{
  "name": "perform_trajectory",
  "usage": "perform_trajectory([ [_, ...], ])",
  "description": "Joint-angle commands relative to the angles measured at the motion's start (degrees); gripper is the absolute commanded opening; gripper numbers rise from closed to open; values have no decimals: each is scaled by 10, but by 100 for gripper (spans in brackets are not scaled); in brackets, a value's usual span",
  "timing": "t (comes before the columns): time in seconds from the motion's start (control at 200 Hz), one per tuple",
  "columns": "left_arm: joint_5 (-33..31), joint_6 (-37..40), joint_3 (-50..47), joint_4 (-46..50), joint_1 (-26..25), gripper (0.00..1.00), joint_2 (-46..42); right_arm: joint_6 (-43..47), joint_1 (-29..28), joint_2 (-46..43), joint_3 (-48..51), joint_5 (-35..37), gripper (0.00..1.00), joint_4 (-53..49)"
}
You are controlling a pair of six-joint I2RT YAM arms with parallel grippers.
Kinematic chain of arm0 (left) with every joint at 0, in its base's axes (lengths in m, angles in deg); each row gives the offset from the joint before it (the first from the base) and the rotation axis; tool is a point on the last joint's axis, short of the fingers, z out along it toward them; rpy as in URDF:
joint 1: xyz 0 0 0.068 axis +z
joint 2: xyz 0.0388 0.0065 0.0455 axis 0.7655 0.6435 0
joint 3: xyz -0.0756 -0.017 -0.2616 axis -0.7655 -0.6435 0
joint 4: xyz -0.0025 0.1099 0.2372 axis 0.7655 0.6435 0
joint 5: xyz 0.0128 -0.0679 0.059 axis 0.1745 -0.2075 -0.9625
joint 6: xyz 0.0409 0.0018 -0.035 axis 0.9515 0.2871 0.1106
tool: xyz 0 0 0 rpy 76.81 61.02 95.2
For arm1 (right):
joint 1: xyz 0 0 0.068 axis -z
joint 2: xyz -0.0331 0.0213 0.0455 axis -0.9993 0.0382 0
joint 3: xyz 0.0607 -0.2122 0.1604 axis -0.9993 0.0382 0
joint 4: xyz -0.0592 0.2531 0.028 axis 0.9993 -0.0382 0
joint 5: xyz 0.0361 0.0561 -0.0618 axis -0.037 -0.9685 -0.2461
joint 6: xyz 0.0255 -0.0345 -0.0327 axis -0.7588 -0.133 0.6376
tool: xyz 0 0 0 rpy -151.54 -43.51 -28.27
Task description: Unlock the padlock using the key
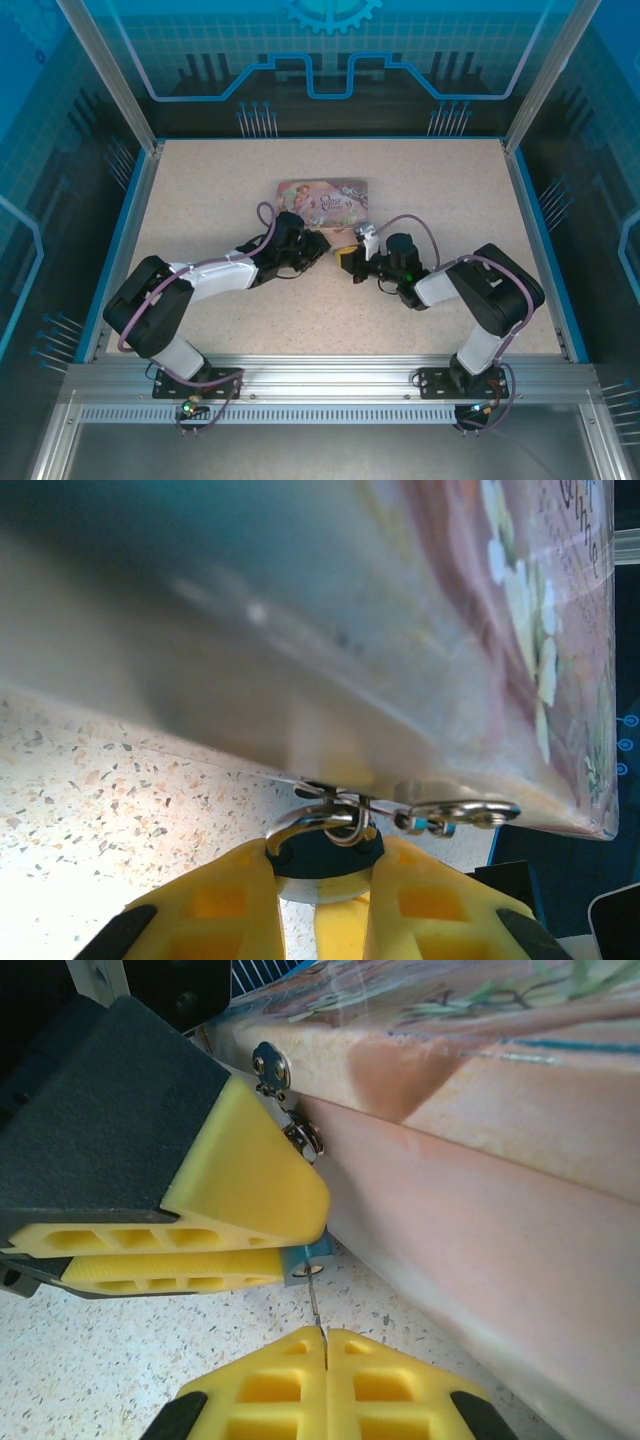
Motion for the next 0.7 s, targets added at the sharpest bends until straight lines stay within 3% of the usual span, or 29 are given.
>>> perform_trajectory([
  [0.0,51,-2,7,-37,-12,4,-16,-18,3,16,-16,-27,0,28],
  [0.13,53,5,5,-35,-12,4,-13,-41,19,14,-5,-50,0,58],
  [0.695,58,32,-5,-39,-12,4,-1,-123,55,20,-52,-141,0,23],
])
